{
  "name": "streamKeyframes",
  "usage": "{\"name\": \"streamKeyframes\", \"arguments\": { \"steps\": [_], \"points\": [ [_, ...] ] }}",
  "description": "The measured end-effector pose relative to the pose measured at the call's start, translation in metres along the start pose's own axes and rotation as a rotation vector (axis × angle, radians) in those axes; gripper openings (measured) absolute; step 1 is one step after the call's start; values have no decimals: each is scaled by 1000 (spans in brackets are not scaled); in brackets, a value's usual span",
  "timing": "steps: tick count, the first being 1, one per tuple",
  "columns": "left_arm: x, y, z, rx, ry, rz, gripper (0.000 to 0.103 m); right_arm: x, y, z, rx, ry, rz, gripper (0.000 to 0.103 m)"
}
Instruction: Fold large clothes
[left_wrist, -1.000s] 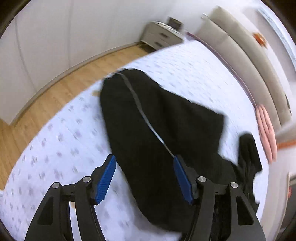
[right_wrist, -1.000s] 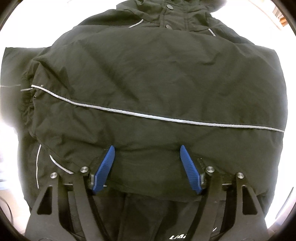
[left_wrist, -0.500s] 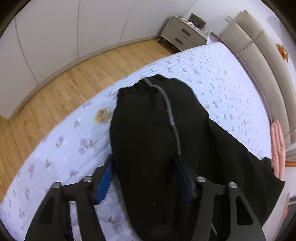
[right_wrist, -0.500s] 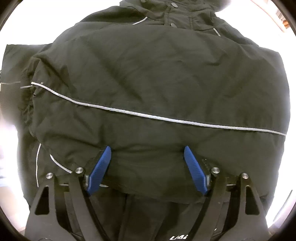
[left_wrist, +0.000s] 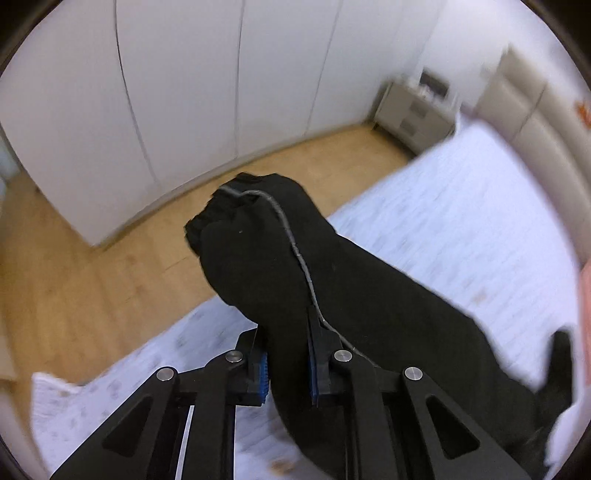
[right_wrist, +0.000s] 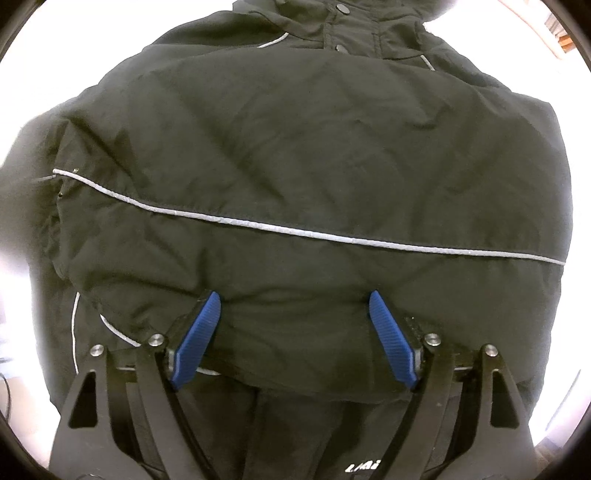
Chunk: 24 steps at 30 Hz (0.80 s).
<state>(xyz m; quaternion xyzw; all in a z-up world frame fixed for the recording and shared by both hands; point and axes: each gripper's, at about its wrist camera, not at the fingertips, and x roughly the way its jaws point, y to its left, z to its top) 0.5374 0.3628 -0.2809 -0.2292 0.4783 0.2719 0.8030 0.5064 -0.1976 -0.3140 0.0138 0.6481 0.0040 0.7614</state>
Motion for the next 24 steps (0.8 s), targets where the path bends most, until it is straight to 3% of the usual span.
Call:
{"name": "streamKeyframes", "arguments": {
  "steps": [4, 8, 11, 13, 19, 24],
  "points": [
    [4, 3, -21, 25, -4, 32, 16, -24, 28, 14, -51, -98, 45, 78],
    [-22, -5, -27, 72, -60, 19, 16, -7, 66, 29, -94, -105, 137, 77],
    [-56, -17, -30, 122, -111, -12, 16, 19, 89, 30, -164, -114, 19, 82],
    [-83, -29, -29, 167, -151, -37, 16, 21, 94, 29, -185, -130, -1, 86],
    [-161, -85, -59, 352, -262, -142, 16, -6, 64, 18, -129, -125, 133, 84],
    [-199, -147, -107, 502, -291, -238, 15, -33, 18, -16, -67, -147, 156, 83]
  ]
}}
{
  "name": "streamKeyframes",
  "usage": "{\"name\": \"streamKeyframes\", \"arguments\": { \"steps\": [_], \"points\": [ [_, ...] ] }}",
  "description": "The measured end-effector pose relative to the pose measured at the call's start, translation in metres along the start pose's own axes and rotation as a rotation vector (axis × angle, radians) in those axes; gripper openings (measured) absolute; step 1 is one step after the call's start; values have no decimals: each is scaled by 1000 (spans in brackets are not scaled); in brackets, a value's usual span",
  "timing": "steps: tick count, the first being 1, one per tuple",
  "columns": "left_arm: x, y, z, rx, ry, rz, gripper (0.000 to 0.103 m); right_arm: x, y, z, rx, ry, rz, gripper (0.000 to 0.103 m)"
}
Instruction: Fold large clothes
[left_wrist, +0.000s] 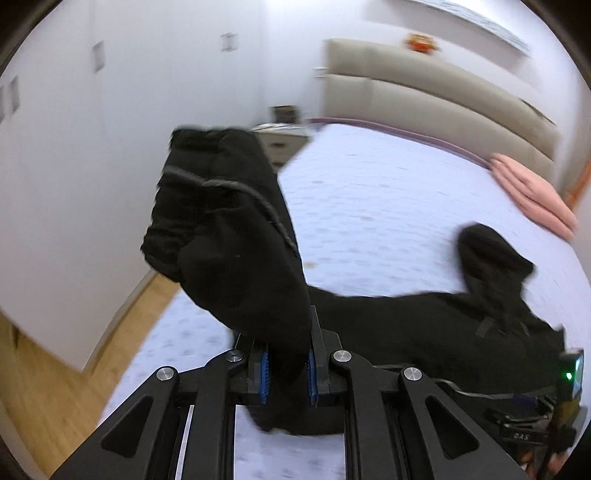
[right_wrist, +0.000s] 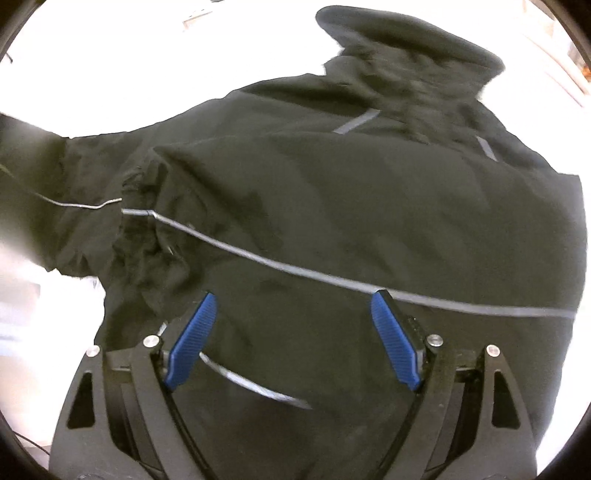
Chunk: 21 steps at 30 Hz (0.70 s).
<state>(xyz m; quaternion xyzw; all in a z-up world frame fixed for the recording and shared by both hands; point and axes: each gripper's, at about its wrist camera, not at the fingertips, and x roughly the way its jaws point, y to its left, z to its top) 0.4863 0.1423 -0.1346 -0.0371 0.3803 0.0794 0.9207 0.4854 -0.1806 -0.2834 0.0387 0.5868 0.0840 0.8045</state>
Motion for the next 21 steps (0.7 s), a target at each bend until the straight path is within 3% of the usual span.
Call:
{"name": "streamKeyframes", "arguments": {
  "steps": [7, 13, 18, 21],
  "points": [
    [-7, -144, -35, 281, -22, -61, 15, -37, -72, -35, 125, 6, 1, 83],
    [0, -246, -95, 472, 9, -82, 15, -64, -121, -48, 185, 21, -29, 84],
    [1, -302, -134, 561, 0, -127, 15, -71, -157, -62, 221, 35, -52, 84],
    [14, -327, -158, 605, 39, -143, 20, -67, -168, -64, 226, 44, -49, 84]
  ]
}}
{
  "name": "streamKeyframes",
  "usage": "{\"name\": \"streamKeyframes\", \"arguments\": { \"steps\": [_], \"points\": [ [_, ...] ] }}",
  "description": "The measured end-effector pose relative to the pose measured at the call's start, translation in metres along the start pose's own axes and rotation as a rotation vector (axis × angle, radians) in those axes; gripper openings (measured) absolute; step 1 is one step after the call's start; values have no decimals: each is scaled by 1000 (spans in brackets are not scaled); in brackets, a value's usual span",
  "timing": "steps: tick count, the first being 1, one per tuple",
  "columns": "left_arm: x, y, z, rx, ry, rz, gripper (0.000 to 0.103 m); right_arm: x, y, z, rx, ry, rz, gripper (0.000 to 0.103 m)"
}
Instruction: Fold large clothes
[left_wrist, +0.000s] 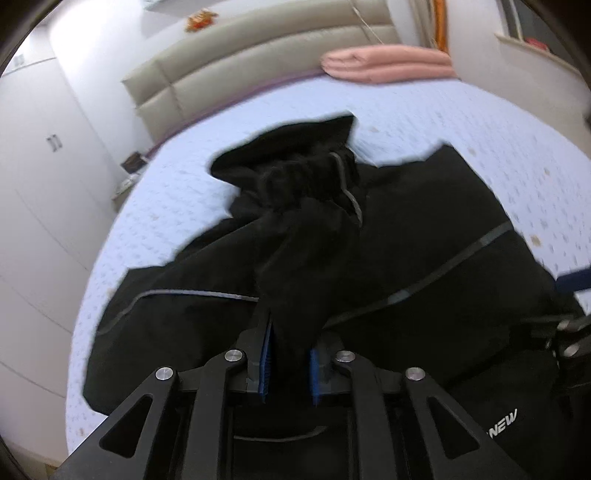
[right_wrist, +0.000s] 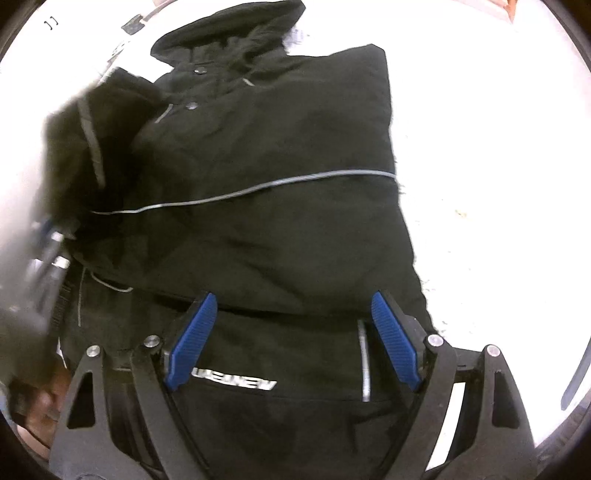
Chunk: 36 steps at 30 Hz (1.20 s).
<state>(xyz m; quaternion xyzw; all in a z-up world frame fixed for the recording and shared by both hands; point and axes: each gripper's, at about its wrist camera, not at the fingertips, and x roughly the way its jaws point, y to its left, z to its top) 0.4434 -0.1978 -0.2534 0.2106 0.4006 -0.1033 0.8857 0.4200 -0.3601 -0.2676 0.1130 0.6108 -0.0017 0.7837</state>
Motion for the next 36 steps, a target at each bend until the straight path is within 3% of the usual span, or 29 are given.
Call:
{"name": "streamKeyframes", "arguments": {
  "steps": [1, 2, 4, 6, 8, 11, 19, 20, 21, 24, 28, 31, 33, 36],
  "points": [
    [11, -9, -6, 13, 43, -28, 27, 1, -3, 1, 1, 2, 6, 84],
    [17, -16, -11, 24, 83, -56, 41, 2, -4, 3, 1, 2, 15, 84],
    [25, -23, -24, 38, 157, -129, 55, 3, -2, 8, -10, -1, 51, 84],
    [16, -26, -32, 61, 152, -139, 57, 2, 4, 17, -21, -9, 113, 84],
    [-3, -20, -39, 50, 157, -199, 71, 2, 12, 27, -20, -14, 196, 84],
    [-25, -11, -50, -4, 194, -265, 73, 4, 25, 41, -8, -14, 320, 84],
    [-50, 37, -69, -93, 216, -127, 73, 50, 49, 59, 84, 58, 463, 82],
    [-50, 42, -69, -99, 217, -108, 73, 56, 50, 61, 88, 74, 476, 73],
    [-49, 48, -69, -105, 215, -84, 73, 61, 53, 62, 77, 84, 479, 49],
    [-42, 74, -57, -128, 192, -26, 73, 40, 70, 60, -30, 22, 394, 26],
    [-37, 102, -39, -144, 152, 68, 72, -11, 71, 56, -143, -114, 285, 22],
    [-25, 110, -22, -102, 138, 119, 72, -50, 45, 57, -149, -210, 211, 22],
    [-15, 114, -15, -115, 127, 104, 72, -58, 17, 58, -131, -232, 140, 22],
    [19, 120, -14, -195, 188, -21, 72, -38, -15, 61, -77, -204, 58, 22]
  ]
}}
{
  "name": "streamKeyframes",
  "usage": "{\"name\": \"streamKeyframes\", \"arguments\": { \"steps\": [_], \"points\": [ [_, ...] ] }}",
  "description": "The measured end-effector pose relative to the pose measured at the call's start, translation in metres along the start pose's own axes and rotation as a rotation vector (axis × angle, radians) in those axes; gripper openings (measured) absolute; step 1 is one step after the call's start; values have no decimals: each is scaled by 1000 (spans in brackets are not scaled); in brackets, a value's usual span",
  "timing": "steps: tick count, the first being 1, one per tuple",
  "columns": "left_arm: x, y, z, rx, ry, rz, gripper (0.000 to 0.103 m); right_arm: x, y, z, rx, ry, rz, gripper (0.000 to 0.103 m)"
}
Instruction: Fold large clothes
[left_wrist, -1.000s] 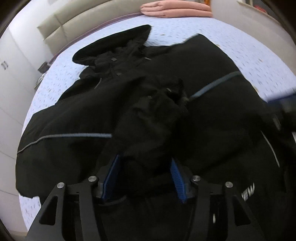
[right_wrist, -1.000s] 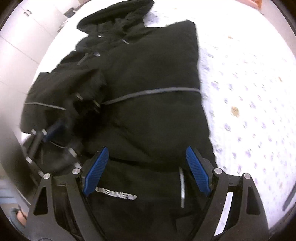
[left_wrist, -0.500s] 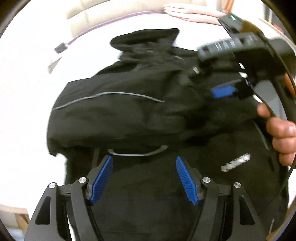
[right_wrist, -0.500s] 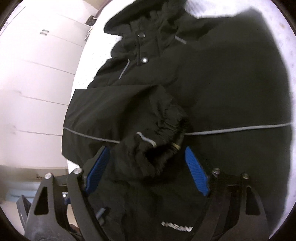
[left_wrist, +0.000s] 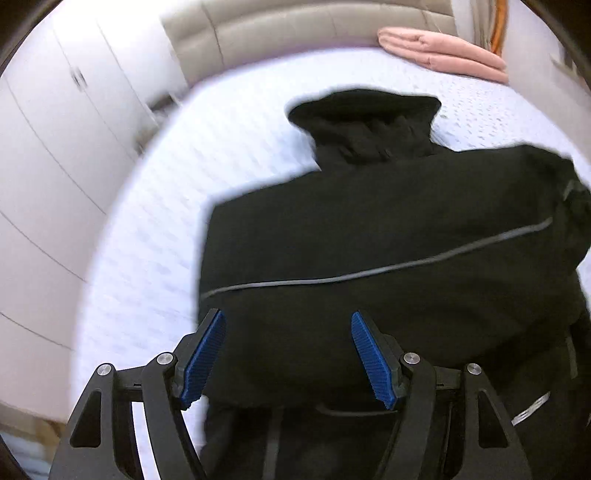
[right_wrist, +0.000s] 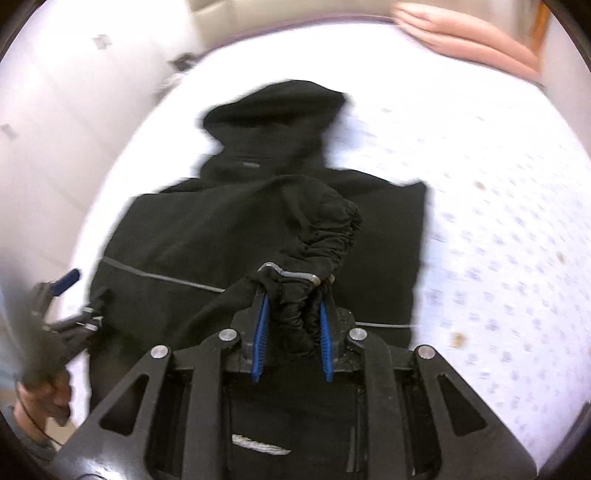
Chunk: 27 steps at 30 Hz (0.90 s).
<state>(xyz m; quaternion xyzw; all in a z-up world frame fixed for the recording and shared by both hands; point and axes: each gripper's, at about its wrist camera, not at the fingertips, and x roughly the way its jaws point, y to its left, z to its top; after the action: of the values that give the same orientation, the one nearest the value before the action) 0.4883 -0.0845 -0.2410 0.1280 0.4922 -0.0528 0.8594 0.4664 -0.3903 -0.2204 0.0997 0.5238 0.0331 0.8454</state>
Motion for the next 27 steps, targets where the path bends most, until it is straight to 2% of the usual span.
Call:
{"name": "streamKeyframes", "arguments": {
  "steps": [2, 3, 4, 6, 10, 12, 15, 16, 19, 20, 23, 25, 27],
  "points": [
    [36, 2, -6, -41, 99, -81, 72, 33, -20, -10, -4, 52, -71, 25],
    [49, 2, -8, -40, 123, -81, 73, 52, -28, -17, -4, 84, -92, 28],
    [56, 0, -9, -25, 123, -73, 73, 69, -36, -25, 20, 110, -73, 29],
    [61, -5, -8, 19, 125, -55, 74, 75, -41, -28, 40, 93, -58, 31],
    [55, -8, -5, 65, 143, -50, 74, 52, -45, -29, 53, 112, -79, 35],
    [43, -5, -2, 76, 135, -71, 74, 33, -50, -32, 98, 106, -108, 52],
    [13, 4, 4, 88, 64, -92, 74, -1, -43, -29, 117, 53, -190, 57],
    [7, 8, 6, 85, 45, -87, 74, -8, -38, -28, 118, 36, -194, 57],
    [7, 20, 14, 44, 27, -92, 74, -12, -12, -19, 116, -1, -120, 56],
    [10, 23, 15, 32, 33, -107, 74, -4, 1, -17, 90, 5, -117, 56],
    [35, 24, 18, 18, 74, -112, 74, 33, 25, -19, 18, 61, -201, 55],
    [62, 21, 22, 30, 87, -106, 74, 63, 22, -30, 27, 126, -228, 55],
    [76, 17, 16, 66, 86, -102, 77, 86, 17, -39, 45, 174, -218, 55]
  ]
}}
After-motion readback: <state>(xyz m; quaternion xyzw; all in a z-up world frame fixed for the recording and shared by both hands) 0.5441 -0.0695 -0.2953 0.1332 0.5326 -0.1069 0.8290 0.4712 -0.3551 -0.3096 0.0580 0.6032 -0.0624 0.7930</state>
